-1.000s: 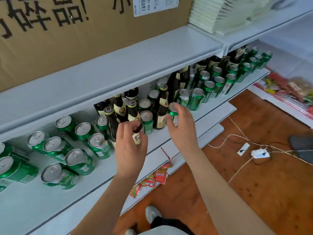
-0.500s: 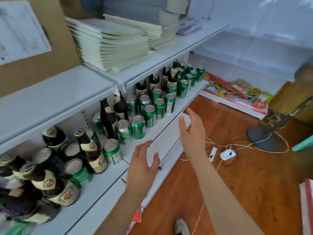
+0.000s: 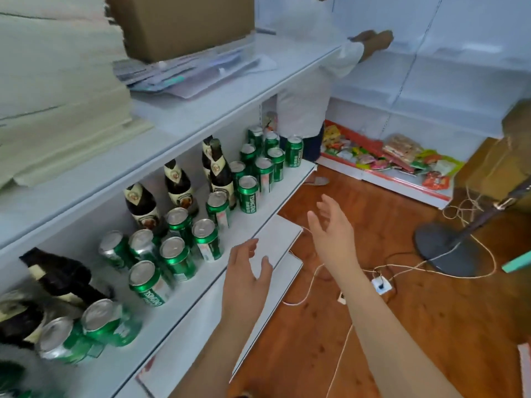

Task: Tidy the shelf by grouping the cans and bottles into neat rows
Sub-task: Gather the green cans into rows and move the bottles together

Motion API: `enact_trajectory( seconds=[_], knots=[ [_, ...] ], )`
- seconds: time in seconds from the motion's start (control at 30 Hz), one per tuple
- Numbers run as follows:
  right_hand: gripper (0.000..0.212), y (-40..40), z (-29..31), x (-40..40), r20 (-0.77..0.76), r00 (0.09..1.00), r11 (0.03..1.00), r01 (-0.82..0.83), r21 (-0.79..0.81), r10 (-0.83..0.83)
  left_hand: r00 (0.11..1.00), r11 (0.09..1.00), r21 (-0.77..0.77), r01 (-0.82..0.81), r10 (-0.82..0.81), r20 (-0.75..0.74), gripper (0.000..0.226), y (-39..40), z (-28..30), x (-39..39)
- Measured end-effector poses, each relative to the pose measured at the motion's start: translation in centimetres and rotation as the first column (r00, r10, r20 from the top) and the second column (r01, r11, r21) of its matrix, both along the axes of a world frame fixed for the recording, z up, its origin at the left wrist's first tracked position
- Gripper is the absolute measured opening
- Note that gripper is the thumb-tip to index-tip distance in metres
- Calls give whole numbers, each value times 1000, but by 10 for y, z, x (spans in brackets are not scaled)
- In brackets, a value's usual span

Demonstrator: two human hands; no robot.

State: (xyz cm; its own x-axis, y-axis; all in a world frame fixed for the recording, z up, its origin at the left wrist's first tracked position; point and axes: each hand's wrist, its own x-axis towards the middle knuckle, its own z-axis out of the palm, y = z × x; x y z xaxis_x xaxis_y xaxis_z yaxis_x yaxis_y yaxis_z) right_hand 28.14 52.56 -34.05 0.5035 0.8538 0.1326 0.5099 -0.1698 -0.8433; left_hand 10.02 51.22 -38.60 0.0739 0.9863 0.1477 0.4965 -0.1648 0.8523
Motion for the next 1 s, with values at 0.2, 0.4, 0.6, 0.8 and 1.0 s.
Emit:
enact_trajectory(
  seconds=[0.2, 0.4, 0.6, 0.8, 1.0],
  knots=[
    [52, 98, -30, 56, -47, 999, 996, -4, -84, 0, 980, 985, 64, -159, 165, -110, 37, 120, -1, 55],
    [44, 199, -41, 108, -94, 994, 994, -64, -90, 55, 975, 986, 101, -130, 146, -167, 38, 216, 8, 102],
    [82, 326, -72, 164, -35, 986, 950, -166, -264, 162, 951, 961, 75, -266, 274, -144, 36, 269, 7, 135],
    [75, 406, -102, 186, -14, 925, 900, -372, -225, 379, 904, 917, 88, -390, 399, -152, 34, 287, -3, 174],
    [63, 411, -87, 210, 74, 862, 852, -477, -214, 501, 844, 849, 128, -512, 525, -110, 31, 284, 3, 198]
  ],
)
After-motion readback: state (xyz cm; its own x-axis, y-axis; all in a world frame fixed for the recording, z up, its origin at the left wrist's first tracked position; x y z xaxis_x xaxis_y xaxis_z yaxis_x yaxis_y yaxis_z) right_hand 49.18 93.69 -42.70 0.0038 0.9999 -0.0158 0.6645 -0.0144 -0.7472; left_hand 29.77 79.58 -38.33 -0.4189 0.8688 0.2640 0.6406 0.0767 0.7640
